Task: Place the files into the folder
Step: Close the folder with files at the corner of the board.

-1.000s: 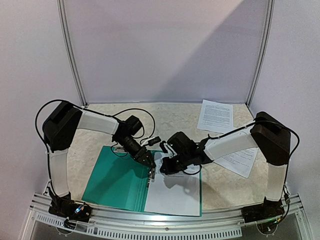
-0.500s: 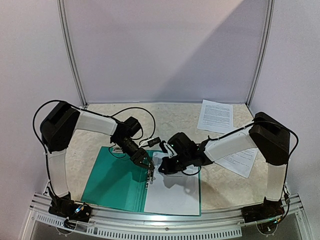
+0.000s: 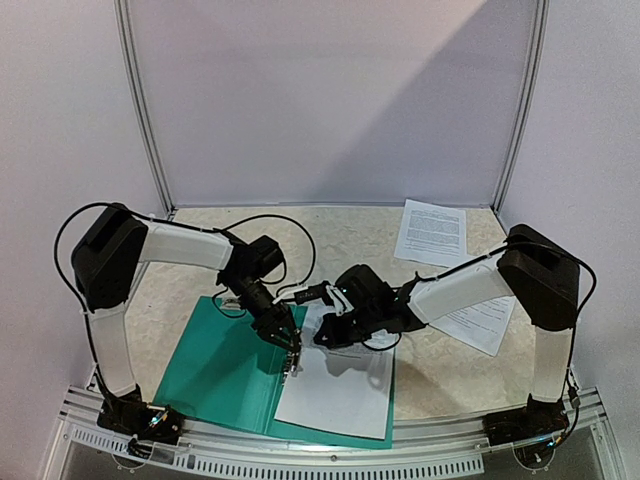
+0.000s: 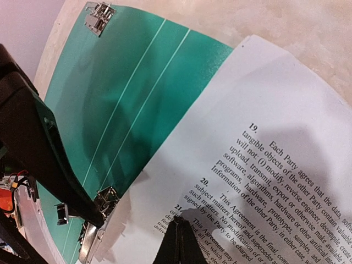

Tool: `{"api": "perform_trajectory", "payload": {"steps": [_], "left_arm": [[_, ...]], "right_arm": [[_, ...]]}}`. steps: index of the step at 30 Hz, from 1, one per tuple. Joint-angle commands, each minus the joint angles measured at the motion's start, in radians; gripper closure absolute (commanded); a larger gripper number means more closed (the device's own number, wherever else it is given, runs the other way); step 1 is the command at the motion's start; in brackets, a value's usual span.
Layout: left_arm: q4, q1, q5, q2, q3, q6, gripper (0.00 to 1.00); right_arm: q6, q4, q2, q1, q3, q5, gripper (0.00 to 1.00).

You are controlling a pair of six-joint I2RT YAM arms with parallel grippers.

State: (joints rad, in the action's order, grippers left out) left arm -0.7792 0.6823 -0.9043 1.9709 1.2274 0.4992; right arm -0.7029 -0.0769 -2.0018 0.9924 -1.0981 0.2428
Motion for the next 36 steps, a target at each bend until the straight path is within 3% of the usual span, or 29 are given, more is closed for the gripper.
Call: {"api": "perform_trajectory", "payload": {"steps": [1, 11, 17, 21, 25, 30, 36], "left_arm": [[-0.02, 0.023, 0.018, -0.066, -0.004, 0.047, 0.42], [0.093, 0.025, 0.115, -0.102, -0.049, 0.06, 0.41], [-0.078, 0.032, 0.026, -0.084, -0.027, 0.168, 0.42], [-0.104, 0.036, 0.014, -0.115, -0.047, 0.18, 0.42], [-0.112, 0.039, 0.024, -0.164, -0.044, 0.18, 0.41], [-0.139, 0.038, 0.103, -0.256, -0.039, 0.175, 0.35], [-0.215, 0.019, 0.351, -0.368, -0.047, 0.159, 0.27]], "right_arm": [[-0.007, 0.029, -0.045, -0.008, 0.015, -0.018, 1.0], [0.003, 0.034, -0.053, 0.009, -0.006, 0.016, 1.0], [0.021, 0.057, -0.022, 0.012, -0.019, 0.006, 1.0], [0.047, 0.115, 0.016, 0.009, -0.055, -0.001, 1.0], [0.103, 0.215, 0.079, 0.001, -0.114, -0.029, 0.93], [0.152, 0.4, 0.156, -0.068, -0.152, -0.158, 0.78], [0.222, 0.574, 0.132, -0.183, -0.247, -0.316, 0.73]]}}
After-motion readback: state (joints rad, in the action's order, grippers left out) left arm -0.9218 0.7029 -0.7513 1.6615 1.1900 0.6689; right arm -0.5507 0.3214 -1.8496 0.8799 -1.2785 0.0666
